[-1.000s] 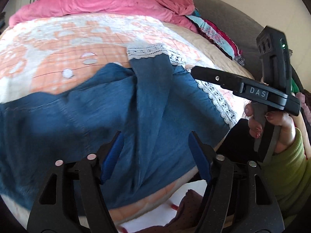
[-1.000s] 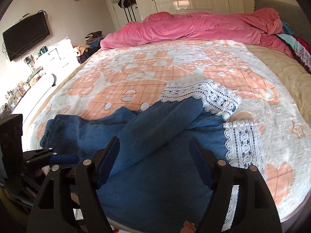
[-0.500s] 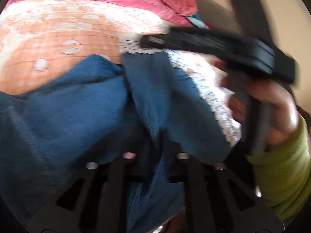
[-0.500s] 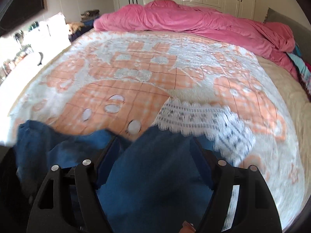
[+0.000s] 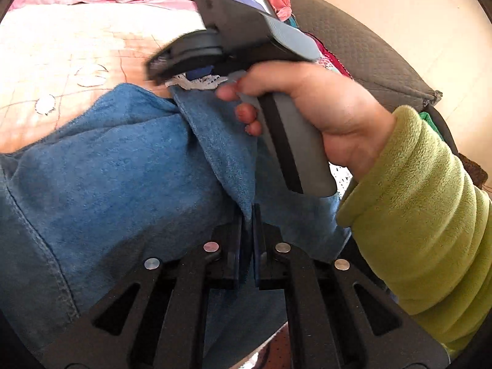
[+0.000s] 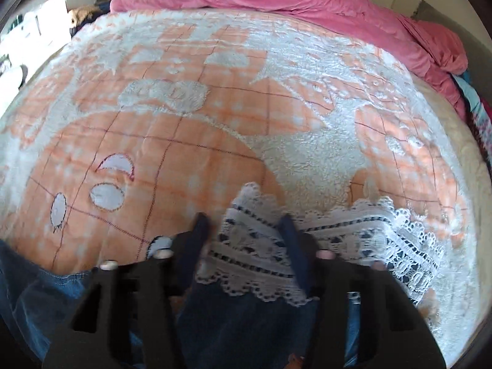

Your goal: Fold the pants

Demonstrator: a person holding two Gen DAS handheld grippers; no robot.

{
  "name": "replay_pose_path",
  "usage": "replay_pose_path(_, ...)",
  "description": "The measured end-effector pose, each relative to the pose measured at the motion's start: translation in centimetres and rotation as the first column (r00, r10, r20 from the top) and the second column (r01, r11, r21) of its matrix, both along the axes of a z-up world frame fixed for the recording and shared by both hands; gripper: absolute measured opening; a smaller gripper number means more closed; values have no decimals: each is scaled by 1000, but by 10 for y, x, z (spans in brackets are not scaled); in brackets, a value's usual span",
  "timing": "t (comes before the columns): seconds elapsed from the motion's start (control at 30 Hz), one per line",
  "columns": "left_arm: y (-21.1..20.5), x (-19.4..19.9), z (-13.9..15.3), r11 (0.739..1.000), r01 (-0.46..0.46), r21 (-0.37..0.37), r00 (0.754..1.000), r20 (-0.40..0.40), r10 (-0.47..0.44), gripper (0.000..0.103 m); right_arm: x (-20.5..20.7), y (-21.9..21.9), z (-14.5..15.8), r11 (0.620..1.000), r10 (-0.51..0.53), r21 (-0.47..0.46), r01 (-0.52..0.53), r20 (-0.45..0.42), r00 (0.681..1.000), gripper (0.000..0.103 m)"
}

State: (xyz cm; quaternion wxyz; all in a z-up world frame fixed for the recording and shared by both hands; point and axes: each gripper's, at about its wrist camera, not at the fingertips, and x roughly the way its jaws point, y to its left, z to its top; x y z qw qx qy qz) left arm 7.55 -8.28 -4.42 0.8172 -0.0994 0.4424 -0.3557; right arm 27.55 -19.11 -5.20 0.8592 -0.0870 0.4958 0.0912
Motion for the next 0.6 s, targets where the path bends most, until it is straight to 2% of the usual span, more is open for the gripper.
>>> replay_pose_path(0.03,1,1,1,1000,-10,17,1000,12,9,1,-2,-7,3,1000,4,26,-4,9,1000,17)
replay_pose_path(0.07,2,2,1,999,-18,40,999,28,17,1,-5,-14,7,998,7,69,-8,16,1000,9)
replay_pose_path(0.2,9,3,3,998,-37,50,999,36,35,2,-25,-51,30,974,-54,224,40,58,997,8)
replay_pose_path(0.3,11,4,3,997,-48,69,998,53,44,8,-48,-82,48,945,-100,319,70,79,992,8)
replay_pose_path(0.53,16,1,1,996,-56,74,995,90,49,25,-104,-139,73,893,-196,430,128,116,974,8)
replay_pose_path(0.6,15,-1,2,995,-54,87,993,106,45,26,-118,-155,73,875,-220,462,144,115,969,8)
